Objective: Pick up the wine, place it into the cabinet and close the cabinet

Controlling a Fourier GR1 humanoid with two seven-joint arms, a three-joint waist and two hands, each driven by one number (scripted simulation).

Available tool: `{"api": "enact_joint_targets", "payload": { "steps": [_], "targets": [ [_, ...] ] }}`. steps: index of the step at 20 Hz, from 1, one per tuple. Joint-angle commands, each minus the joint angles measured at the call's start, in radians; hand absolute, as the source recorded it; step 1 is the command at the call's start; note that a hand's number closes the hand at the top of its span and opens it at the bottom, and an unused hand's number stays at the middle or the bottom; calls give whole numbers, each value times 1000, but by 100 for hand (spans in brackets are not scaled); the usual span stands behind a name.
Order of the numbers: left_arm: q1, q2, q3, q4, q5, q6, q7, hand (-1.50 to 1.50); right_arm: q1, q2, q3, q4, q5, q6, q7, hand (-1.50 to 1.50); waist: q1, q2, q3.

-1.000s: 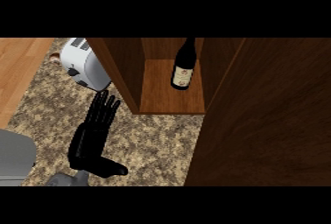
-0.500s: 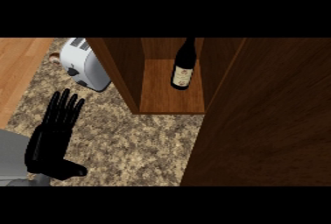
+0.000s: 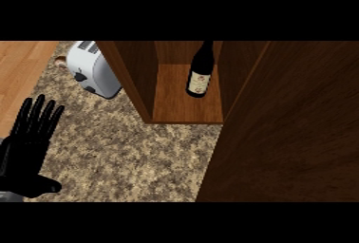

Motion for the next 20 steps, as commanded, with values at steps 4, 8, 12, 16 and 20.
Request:
{"api": "enact_joint_targets", "payload": {
  "steps": [4, 8, 12, 16, 20],
  "targets": [
    [1, 49, 43, 27, 39, -65, 29, -150, -114, 160, 107, -136, -24, -24, 125, 150, 15, 3, -2],
    [-53, 59, 61, 73, 48, -89, 34, -150, -155, 193, 112, -121, -63, -2, 165, 150, 9, 7, -4],
    [-33, 58, 55, 38, 35, -87, 29, -150, -243, 279, 85, -42, -71, -20, 215, 150, 38, 7, -3],
    [-53, 65, 58, 51, 54, -105, 50, -150, -376, 350, 58, 17, -97, -5, 297, 150, 61, 10, -5],
    [-69, 61, 64, 60, 51, -96, 54, -150, -553, 485, 37, 153, -106, -18, 383, 150, 58, 8, -4]
  ]
}}
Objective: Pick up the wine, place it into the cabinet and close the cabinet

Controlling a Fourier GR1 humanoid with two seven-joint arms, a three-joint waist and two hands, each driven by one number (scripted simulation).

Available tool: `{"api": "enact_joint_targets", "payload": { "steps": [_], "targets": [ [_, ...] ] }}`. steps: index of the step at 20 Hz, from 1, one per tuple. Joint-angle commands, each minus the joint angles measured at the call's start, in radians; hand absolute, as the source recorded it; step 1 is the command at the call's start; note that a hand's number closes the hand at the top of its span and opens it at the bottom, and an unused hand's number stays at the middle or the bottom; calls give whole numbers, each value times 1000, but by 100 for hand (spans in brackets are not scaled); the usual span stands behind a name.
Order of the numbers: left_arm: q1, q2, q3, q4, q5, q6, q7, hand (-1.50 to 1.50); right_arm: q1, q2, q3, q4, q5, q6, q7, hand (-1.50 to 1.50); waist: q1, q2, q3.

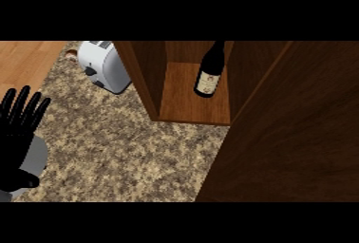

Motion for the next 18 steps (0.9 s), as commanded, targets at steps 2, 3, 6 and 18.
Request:
{"api": "enact_joint_targets", "payload": {
  "steps": [2, 3, 6, 18],
  "targets": [
    [-7, 10, 19, 42, -3, -27, -6, -150, -256, 281, 104, 117, -26, -69, 159, 150, -4, -2, 0],
    [5, 30, 29, 32, 24, -57, 11, -150, -317, 328, 102, 163, -11, -86, 217, 150, -7, -6, 0],
    [9, 8, 26, 35, -3, -15, 7, -150, -516, 461, 67, 298, 10, -146, 291, 150, -22, -9, 3],
    [7, 15, 107, 71, -6, -64, 28, -150, -832, 471, -170, 736, -223, -170, 149, 150, -52, -6, 8]
  ]
}}
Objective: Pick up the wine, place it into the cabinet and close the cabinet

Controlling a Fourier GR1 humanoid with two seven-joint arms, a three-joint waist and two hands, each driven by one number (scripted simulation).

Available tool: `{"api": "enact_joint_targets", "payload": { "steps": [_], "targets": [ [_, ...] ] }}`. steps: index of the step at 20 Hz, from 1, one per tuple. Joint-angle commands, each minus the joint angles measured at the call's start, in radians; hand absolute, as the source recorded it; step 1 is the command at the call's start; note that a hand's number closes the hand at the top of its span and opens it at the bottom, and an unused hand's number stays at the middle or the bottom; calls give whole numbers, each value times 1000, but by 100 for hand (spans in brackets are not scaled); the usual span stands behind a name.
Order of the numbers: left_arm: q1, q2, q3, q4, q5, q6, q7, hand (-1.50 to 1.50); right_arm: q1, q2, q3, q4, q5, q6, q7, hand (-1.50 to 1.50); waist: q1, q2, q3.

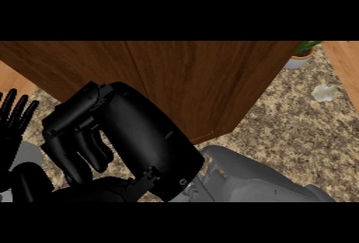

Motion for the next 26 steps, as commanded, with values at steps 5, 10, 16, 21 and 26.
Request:
{"api": "enact_joint_targets", "payload": {
  "steps": [5, 10, 16, 21, 26],
  "targets": [
    [1, 30, 59, 18, 7, -33, 53, -150, -40, 10, -61, 220, -139, 11, -134, 150, -8, 1, 0],
    [-10, 2, 87, 130, -55, -121, -47, -150, -7, 10, -179, 369, -125, 111, -235, 150, -14, 5, -1],
    [-53, -11, 106, 85, -10, -58, 49, -150, 26, -86, -278, 424, -138, 268, -278, 150, -21, 3, 0],
    [-44, -20, 91, 33, -21, -44, 72, -150, 21, -61, -287, 559, -104, 297, -377, 150, -9, 7, 0],
    [-58, -37, 79, 36, -34, -46, 68, -150, 17, -63, -278, 588, -63, 294, -404, 150, -14, 6, 0]
  ]
}}
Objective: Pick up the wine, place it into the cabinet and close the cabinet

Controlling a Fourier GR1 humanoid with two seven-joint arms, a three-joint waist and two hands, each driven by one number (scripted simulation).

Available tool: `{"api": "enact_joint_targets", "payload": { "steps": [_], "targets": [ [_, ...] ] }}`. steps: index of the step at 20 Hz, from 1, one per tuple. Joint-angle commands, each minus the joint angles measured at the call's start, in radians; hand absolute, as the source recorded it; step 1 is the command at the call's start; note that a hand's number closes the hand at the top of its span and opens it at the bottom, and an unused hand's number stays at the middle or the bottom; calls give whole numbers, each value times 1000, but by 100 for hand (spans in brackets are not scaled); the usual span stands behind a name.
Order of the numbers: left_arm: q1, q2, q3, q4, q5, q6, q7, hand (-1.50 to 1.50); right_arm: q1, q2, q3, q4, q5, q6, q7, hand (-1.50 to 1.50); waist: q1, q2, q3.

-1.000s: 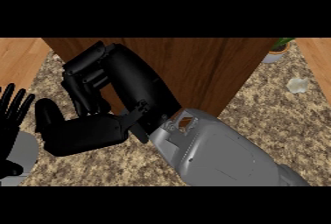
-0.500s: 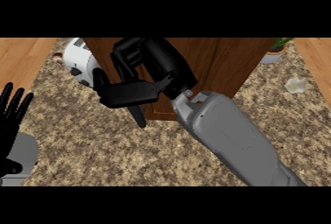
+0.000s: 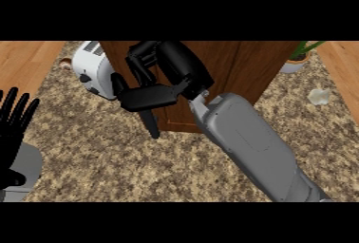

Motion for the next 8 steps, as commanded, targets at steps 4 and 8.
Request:
{"api": "enact_joint_targets", "payload": {
  "steps": [4, 8],
  "targets": [
    [-11, 27, 14, 4, -7, -1, 20, -150, 2, -93, -103, 169, 23, 25, -72, 150, 0, 45, 9],
    [-15, 12, 1, 4, -19, -8, 14, -150, 16, -76, -87, 181, 38, 17, -77, 150, -3, 44, 9]
  ]
}}
